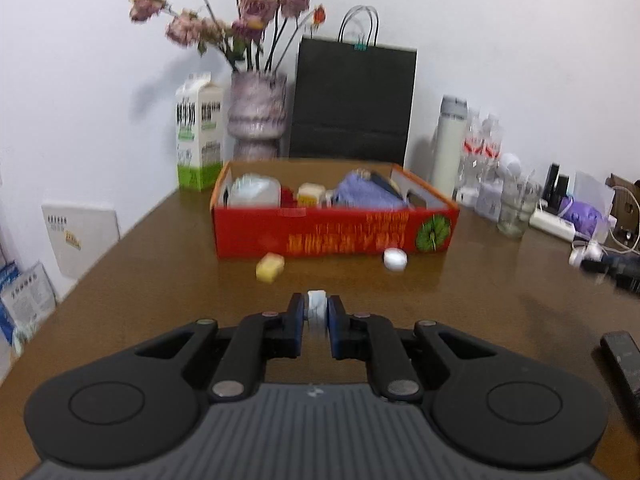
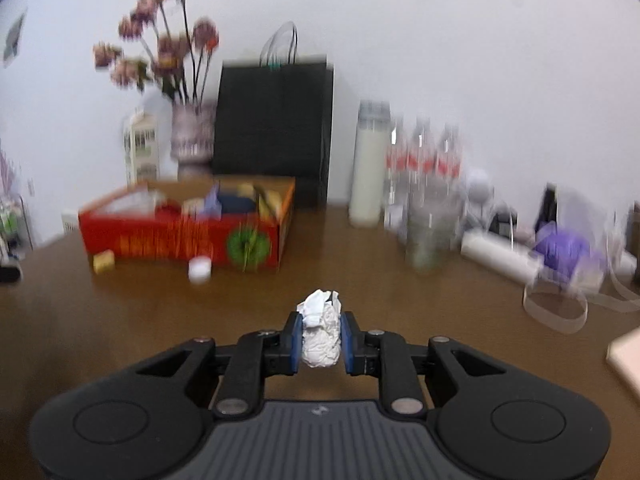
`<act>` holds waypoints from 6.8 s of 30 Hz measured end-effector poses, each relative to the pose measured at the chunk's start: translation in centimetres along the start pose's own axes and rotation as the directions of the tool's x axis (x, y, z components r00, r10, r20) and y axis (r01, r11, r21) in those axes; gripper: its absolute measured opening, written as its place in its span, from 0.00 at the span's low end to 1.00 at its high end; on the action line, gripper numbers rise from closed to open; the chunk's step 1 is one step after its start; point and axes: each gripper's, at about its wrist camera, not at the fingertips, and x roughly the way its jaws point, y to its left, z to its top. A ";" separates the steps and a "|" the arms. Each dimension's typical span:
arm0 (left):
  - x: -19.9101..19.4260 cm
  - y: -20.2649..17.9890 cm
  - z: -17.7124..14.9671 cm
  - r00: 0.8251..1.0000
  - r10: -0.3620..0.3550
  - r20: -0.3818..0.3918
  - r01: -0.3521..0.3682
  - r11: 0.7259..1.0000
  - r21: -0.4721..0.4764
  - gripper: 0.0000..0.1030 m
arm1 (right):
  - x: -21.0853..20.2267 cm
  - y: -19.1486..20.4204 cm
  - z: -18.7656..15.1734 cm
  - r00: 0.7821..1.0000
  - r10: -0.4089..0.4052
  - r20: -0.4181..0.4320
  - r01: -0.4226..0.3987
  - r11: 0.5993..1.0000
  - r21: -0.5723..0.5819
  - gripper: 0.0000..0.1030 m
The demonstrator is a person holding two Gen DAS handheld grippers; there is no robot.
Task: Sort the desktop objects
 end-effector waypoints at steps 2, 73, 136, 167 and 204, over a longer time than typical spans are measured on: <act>0.5 0.6 1.4 1.000 -0.017 0.016 0.017 1.000 -0.012 0.12 | -0.1 -1.2 2.7 1.000 0.010 0.021 -0.010 1.000 0.010 0.18; -4.5 1.0 -7.0 0.991 0.131 -0.031 -0.129 0.991 0.038 0.99 | -2.8 13.4 -7.0 0.982 0.146 -0.118 -0.144 0.989 0.026 0.78; -1.8 0.4 -2.8 0.997 0.040 -0.061 -0.040 0.999 -0.001 0.21 | -0.3 11.3 -2.7 0.981 0.167 -0.097 -0.155 0.981 0.113 0.27; 20.8 2.5 12.7 0.977 0.033 -0.210 -0.042 0.998 -0.039 0.21 | 23.0 6.1 11.9 0.942 0.200 -0.270 -0.168 0.976 0.138 0.27; 14.0 3.1 9.2 0.976 0.075 -0.205 -0.081 0.996 -0.021 1.00 | 15.6 11.1 7.6 0.961 0.134 -0.241 -0.113 0.989 0.099 0.65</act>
